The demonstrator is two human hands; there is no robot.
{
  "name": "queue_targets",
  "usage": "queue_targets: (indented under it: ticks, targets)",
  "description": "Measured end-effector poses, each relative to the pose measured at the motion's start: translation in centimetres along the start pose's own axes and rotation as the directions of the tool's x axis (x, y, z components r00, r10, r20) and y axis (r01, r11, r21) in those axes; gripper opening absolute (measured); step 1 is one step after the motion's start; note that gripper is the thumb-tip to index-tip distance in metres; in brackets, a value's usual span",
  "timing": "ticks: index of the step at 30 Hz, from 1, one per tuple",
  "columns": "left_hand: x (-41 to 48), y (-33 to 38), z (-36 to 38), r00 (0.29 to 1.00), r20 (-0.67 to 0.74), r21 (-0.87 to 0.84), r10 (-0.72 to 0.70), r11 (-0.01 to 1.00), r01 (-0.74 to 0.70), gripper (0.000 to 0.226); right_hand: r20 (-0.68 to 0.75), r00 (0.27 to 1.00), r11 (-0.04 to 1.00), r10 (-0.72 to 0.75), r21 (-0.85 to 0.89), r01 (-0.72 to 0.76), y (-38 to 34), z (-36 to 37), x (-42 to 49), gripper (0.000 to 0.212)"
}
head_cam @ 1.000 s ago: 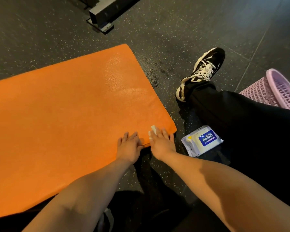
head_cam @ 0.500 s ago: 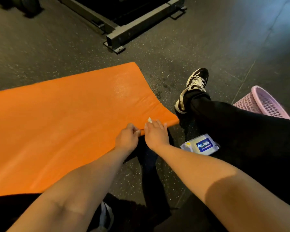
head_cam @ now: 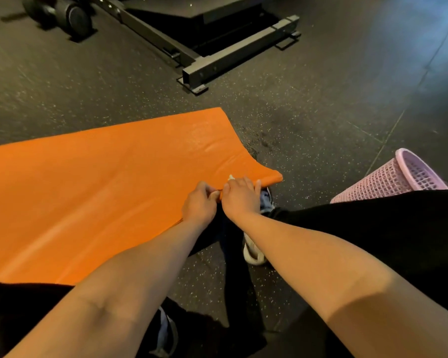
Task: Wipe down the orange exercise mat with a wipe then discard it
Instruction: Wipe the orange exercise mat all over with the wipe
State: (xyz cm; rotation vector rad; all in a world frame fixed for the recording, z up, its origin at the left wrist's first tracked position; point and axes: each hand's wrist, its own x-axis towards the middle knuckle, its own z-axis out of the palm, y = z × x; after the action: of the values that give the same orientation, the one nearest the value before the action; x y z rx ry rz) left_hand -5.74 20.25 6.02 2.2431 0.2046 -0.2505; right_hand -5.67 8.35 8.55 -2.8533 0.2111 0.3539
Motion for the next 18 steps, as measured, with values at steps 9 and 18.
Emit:
queue_targets:
  ticks: [9, 18]
  targets:
    - [-1.7, -3.1, 5.2, 0.976, 0.219, 0.034, -0.015, 0.999, 0.007, 0.021, 0.132, 0.991, 0.999, -0.005, 0.035, 0.000, 4.5, 5.5, -1.4, 0.041]
    - [0.0, -4.3, 7.6, 0.887, 0.455, 0.306, -0.073, 0.949, -0.079, 0.043, 0.276, 0.954, 0.993, 0.113, -0.048, -0.104, 9.4, 7.6, 0.9, 0.057]
